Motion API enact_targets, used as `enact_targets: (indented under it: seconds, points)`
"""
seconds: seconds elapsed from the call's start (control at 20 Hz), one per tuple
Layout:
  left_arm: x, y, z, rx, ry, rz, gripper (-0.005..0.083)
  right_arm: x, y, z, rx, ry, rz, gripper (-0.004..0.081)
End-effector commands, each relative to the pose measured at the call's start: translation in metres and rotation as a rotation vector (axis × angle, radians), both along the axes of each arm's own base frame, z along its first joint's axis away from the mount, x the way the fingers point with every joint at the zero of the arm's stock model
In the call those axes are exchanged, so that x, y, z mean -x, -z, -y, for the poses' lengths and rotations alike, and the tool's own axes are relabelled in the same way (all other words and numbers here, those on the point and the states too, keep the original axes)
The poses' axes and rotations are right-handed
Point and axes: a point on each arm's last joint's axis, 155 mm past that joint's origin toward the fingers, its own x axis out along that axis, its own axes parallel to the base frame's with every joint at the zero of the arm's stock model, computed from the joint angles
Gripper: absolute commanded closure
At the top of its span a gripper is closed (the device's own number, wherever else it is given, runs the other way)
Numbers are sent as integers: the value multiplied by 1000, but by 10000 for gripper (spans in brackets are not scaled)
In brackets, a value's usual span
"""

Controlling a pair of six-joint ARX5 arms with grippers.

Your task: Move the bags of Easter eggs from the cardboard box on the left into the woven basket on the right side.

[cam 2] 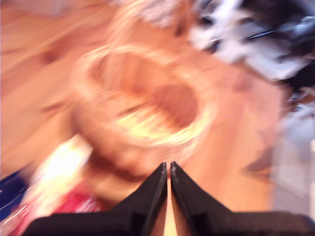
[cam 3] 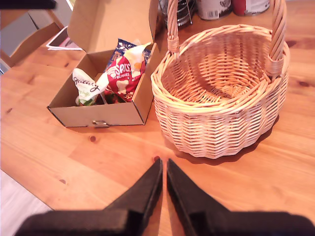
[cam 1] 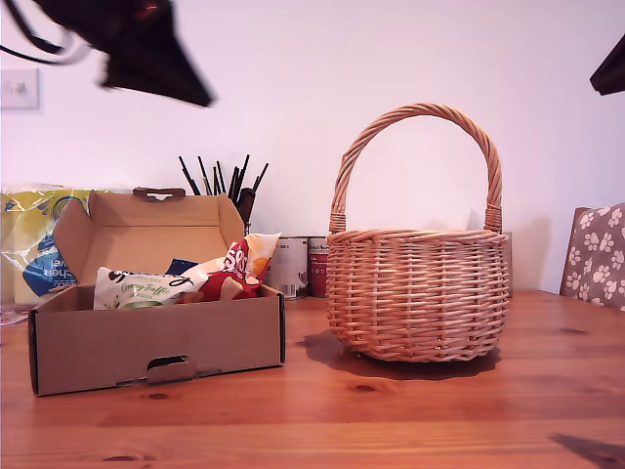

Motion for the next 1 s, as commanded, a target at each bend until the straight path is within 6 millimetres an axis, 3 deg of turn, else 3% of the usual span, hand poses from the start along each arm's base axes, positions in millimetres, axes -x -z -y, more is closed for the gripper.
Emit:
enact_targets:
  seconds: [0.0,0.2,0.45,0.5,0.55,0.6,0.65,0.7,0.95]
  points:
    - [-1,3,-12,-41,-36,20,793,-3,7,1,5,12,-8,780]
    - [0,10,-45,-145,-158,55,793,-13,2,7,19,50,27,780]
    - [17,28,-55,-203,-161,10,778,-17,-2,6,13,49,47,780]
    - [21,32,-54,-209,-143,-8,700,-16,-2,6,13,49,45,780]
    - [24,37,-55,-228,-120,-15,483,-16,-1,6,14,49,43,780]
    - [23,40,-57,-247,-116,-14,209,-17,-1,6,15,49,41,780]
    - [23,42,-59,-266,-116,-7,24,-17,0,6,15,49,39,780]
    - [22,44,-58,-281,-91,7,-17,-17,1,5,16,48,35,780]
    - [18,54,-58,-370,40,94,-7,-18,10,5,27,48,-5,780]
